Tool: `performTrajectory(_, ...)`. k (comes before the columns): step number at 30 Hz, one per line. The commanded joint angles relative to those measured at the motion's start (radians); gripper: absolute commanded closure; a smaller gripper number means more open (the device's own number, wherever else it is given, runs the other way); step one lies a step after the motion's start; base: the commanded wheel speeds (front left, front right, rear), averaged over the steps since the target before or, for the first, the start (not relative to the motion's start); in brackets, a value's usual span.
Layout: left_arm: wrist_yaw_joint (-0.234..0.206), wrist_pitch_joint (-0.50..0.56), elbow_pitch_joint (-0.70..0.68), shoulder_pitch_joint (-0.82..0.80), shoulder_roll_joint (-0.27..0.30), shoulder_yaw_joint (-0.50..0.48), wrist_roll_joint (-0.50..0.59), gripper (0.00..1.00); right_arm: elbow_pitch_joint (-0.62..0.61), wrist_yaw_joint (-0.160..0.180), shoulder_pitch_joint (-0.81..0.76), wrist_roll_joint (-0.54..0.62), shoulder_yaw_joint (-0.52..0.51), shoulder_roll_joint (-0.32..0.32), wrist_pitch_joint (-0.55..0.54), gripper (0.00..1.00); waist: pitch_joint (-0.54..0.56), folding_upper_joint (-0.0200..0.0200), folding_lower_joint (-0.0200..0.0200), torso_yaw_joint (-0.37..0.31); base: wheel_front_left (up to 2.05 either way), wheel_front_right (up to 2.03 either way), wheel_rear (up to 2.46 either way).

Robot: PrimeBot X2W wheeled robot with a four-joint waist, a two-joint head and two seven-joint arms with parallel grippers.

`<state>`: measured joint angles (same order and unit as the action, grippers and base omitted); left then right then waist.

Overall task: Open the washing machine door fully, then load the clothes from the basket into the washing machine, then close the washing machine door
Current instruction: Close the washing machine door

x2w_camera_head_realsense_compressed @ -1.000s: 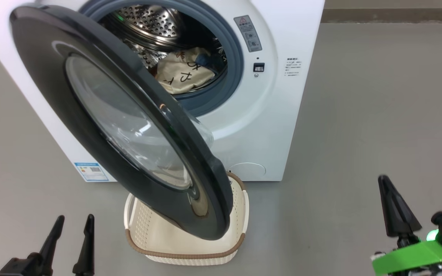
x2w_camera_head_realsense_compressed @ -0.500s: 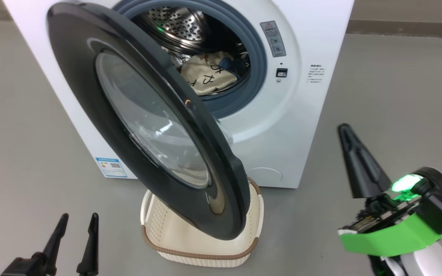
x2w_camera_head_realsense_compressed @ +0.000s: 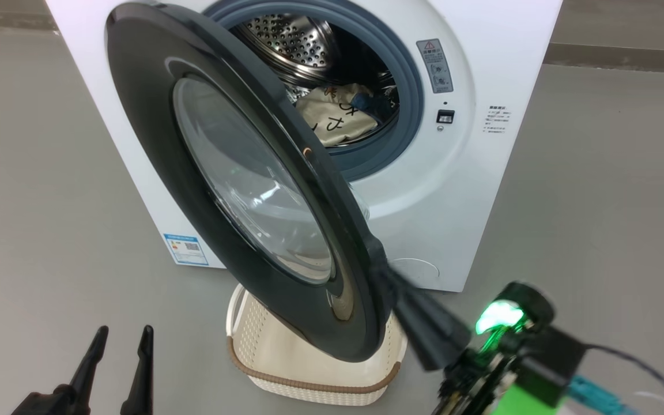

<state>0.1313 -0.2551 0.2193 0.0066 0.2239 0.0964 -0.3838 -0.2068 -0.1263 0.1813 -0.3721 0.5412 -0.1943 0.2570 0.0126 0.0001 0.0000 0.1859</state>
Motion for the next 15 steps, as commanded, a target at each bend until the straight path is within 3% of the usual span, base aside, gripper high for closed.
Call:
performTrajectory(1, -0.001, -0.007, -0.028, -0.020, 0.013, -0.035, 0.009, 0.00, -0.002, -0.004, 0.023, -0.016, 0.041, 0.004, 0.005, 1.00, 0.000, -0.0001, 0.0000, 0.004, 0.00, 0.00, 0.00)
performTrajectory(7, -0.001, -0.007, -0.024, -0.025, 0.008, -0.036, 0.004, 0.00, 0.108, -0.004, 0.040, -0.060, 0.159, 0.003, 0.005, 1.00, -0.014, -0.0001, 0.0000, 0.006, 0.00, 0.00, 0.00)
performTrajectory(15, -0.001, -0.007, -0.024, -0.046, -0.003, -0.029, 0.004, 0.00, 0.235, -0.004, 0.082, -0.091, 0.219, -0.002, 0.005, 1.00, -0.045, -0.0001, 0.0000, 0.011, 0.00, 0.00, 0.00)
